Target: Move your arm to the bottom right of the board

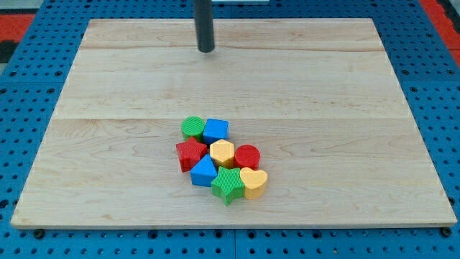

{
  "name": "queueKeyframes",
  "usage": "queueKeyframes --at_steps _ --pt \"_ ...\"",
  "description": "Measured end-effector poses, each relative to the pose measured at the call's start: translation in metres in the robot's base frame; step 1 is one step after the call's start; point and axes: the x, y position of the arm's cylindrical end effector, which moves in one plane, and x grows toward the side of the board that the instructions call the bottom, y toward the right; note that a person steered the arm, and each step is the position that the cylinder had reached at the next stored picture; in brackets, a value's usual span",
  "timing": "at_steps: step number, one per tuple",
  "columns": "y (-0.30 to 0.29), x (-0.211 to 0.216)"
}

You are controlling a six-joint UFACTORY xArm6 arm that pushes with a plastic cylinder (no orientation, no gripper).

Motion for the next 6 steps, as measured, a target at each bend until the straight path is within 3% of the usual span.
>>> queueKeyframes --at_steps 1,3,5,6 --pt "0.093 0.004" --pt "0.1 0.011" --pt "0.14 0.08" --pt "0.159 0.143"
